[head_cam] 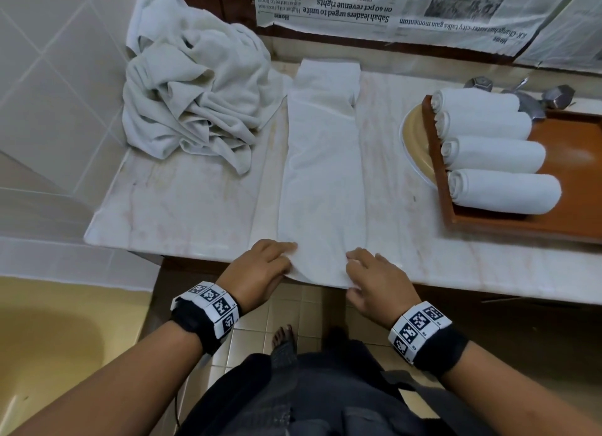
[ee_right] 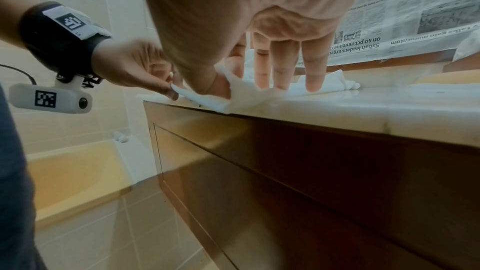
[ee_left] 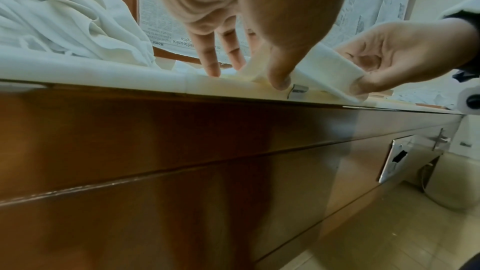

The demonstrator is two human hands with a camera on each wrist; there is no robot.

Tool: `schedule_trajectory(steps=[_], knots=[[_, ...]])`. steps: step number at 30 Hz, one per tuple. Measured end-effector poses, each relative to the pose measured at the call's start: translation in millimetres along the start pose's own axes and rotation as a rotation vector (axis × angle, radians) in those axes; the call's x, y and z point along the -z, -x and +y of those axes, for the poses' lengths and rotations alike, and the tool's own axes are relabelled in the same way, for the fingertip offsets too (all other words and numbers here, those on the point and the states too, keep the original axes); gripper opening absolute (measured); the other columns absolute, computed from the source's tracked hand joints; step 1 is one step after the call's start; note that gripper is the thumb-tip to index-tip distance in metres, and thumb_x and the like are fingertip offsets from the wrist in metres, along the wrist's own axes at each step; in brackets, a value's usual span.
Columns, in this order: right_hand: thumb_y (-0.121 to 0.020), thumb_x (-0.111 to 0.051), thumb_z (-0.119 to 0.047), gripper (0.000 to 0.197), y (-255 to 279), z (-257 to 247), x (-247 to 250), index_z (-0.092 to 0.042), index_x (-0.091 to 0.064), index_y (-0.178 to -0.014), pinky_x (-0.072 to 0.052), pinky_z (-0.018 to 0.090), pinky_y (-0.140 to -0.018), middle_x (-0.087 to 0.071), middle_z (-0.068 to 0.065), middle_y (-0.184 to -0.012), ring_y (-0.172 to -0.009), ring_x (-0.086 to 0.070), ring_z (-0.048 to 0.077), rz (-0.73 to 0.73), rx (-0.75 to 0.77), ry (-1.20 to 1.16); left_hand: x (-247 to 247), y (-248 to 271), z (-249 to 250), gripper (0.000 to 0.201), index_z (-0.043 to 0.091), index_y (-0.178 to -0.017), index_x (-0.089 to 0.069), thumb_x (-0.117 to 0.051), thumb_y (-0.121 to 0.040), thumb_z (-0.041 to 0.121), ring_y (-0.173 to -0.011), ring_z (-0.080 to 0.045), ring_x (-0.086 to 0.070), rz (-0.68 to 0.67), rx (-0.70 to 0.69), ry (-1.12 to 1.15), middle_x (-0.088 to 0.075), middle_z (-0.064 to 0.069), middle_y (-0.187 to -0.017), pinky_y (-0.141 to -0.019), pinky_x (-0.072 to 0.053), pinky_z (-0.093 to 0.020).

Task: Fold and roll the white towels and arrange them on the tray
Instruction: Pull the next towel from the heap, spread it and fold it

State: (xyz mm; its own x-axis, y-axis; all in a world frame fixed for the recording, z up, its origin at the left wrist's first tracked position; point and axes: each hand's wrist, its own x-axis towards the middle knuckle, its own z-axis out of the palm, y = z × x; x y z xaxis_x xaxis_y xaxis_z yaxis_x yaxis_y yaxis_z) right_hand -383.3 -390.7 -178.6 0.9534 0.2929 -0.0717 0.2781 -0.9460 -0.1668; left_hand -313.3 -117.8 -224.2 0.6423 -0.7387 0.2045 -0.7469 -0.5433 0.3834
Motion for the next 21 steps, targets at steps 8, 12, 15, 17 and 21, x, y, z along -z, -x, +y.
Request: schedule_trajectory(steps=[8,12,15,17,21], knots=[[-0.05,-0.091,-0.029,0.077,1.4,-5.6,-9.0,-0.019,-0.055,-0.117,-0.053,0.05,-0.094,-0.058,0.011,-0.126,-0.115,-0.061,0.03,-0.192,-0.016,0.095,8.9,-1.6,3.5,0.031,0.022,-0.105,-0.047,-0.065,-0.084,0.008,-0.084,-0.02,-0.057,-0.025,0.111,0.078,-0.062,0.0,-0.093,-0.07,-0.052,-0.037],[-0.054,-0.085,-0.006,0.052,-8.9,2.3,-8.2,-0.016,-0.065,-0.101,-0.055,0.039,-0.076,-0.065,0.007,-0.107,-0.083,-0.065,0.026,-0.008,0.045,0.043,9.4,-4.6,1.1,0.066,0.021,-0.136,-0.044,-0.072,-0.076,0.01,-0.093,-0.016,-0.055,-0.109,0.11,0.07,-0.061,0.004,-0.104,-0.082,-0.048,-0.031],[-0.072,-0.08,-0.019,0.025,-16.2,9.1,-5.7,-0.016,-0.07,-0.095,-0.05,0.036,-0.076,-0.066,0.003,-0.1,-0.073,-0.063,0.024,0.035,0.094,-0.009,8.0,-10.3,-2.4,0.043,0.021,-0.111,-0.062,-0.077,-0.071,0.017,-0.089,-0.022,-0.056,-0.085,0.033,-0.021,-0.058,-0.001,-0.106,-0.072,-0.052,-0.037],[-0.081,-0.073,-0.029,0.016,-17.8,11.1,-3.0,-0.019,-0.072,-0.094,-0.048,0.034,-0.075,-0.065,0.001,-0.1,-0.073,-0.061,0.022,0.025,0.106,-0.024,6.8,-11.8,-2.2,0.028,0.022,-0.098,-0.065,-0.078,-0.074,0.019,-0.094,-0.023,-0.057,-0.063,0.03,0.02,-0.059,-0.002,-0.112,-0.074,-0.052,-0.039],[-0.092,-0.044,-0.05,0.038,-18.3,15.9,2.7,-0.022,-0.07,-0.091,-0.046,0.031,-0.07,-0.061,-0.006,-0.098,-0.077,-0.057,0.017,-0.06,0.096,-0.102,14.5,-13.4,-1.5,0.017,0.023,-0.097,-0.062,-0.055,-0.09,0.037,-0.09,-0.016,-0.058,-0.064,0.089,0.145,-0.064,0.007,-0.102,-0.078,-0.049,-0.037]])
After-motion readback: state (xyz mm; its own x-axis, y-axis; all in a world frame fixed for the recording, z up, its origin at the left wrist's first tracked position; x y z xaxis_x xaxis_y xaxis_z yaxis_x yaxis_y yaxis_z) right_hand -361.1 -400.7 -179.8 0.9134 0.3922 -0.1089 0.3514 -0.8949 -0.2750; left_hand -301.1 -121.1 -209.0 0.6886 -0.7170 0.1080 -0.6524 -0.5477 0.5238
